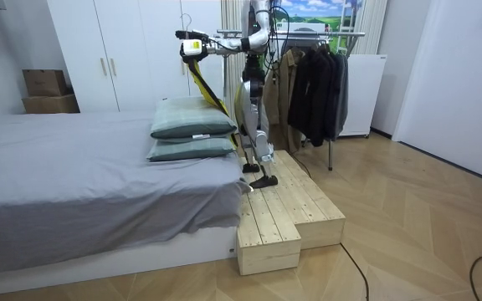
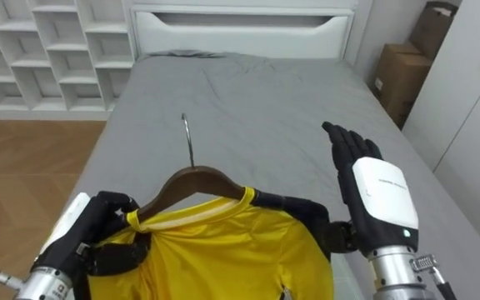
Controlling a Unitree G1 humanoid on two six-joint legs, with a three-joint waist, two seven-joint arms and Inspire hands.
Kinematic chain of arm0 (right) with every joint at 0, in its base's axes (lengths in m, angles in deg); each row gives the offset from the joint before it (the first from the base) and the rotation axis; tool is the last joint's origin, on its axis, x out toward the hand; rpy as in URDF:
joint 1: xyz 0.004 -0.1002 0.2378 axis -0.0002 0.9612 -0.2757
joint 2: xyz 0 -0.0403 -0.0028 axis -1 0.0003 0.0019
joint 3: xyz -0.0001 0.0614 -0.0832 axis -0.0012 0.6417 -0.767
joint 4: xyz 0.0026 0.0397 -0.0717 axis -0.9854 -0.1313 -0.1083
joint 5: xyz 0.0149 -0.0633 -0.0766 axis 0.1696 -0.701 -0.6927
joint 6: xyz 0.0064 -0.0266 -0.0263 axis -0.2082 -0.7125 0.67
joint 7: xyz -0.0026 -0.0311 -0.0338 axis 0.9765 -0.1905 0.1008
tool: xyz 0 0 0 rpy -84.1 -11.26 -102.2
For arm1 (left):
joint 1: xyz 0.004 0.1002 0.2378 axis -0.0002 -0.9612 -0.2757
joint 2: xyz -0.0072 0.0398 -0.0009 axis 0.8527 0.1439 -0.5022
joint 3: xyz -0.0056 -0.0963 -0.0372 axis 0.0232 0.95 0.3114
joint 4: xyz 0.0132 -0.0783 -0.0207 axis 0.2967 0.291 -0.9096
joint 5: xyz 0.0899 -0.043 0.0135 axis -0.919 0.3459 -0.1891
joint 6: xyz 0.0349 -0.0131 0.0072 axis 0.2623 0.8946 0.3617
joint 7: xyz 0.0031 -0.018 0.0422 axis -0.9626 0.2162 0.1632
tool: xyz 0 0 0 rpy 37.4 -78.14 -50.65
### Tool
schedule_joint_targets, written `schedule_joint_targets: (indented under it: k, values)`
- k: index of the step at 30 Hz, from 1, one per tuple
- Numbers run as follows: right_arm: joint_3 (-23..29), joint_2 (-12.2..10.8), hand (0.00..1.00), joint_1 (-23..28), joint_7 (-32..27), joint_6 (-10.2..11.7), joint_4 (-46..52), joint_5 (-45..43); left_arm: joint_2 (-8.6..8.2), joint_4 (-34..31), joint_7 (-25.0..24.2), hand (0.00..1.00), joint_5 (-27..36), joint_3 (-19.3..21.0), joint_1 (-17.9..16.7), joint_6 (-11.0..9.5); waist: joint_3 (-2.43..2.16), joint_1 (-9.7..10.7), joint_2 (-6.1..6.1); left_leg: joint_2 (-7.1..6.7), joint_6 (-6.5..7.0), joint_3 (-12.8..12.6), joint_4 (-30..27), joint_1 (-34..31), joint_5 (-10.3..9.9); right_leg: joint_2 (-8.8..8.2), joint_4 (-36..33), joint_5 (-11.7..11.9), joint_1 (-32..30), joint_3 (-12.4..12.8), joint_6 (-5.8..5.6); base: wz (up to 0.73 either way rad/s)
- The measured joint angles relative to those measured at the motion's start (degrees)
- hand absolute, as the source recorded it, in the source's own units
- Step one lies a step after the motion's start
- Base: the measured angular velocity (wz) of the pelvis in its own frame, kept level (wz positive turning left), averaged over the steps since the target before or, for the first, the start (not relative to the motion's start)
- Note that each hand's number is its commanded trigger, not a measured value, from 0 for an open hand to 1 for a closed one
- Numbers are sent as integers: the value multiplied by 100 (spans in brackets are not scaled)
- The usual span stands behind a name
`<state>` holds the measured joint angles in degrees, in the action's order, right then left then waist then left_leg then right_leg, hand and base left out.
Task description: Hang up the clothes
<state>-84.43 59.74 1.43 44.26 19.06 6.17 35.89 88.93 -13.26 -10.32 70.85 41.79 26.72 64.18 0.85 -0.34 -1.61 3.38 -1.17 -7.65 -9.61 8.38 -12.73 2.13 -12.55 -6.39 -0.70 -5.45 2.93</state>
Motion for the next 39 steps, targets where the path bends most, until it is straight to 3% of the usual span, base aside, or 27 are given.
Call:
schedule_joint_targets:
  k: [5, 19, 26, 39]
  values:
    - [-309, 114, 0, -163, 148, 5, 160, 1, 127, -348, 0, 100, -195, -8, 0, 0, -4, -42, -54, 1, 0, 27, -2, -15, 0, 1, 67, 19, 26, -69, 2, 4]
    - [-607, 114, 0, -165, 520, 45, 160, 9, 125, -574, 4, 100, -588, -151, 6, -4, -18, -149, -32, 5, 0, 42, -13, -3, 0, -5, 100, 29, 80, -75, -1, 1]
    - [-846, 107, 0, -249, 700, 44, 160, 14, 81, -664, -83, 100, -587, -241, 39, -6, -49, -144, 20, 8, 0, 51, -14, 27, 1, -8, 80, 31, 103, -101, 3, 0]
    - [-1021, 90, 0, -290, 1061, 9, 132, 0, 82, -676, -311, 100, -589, -237, 274, -2, -30, -172, 38, 5, 0, 165, -21, -24, 2, -3, 103, 30, 93, -119, 5, 2]
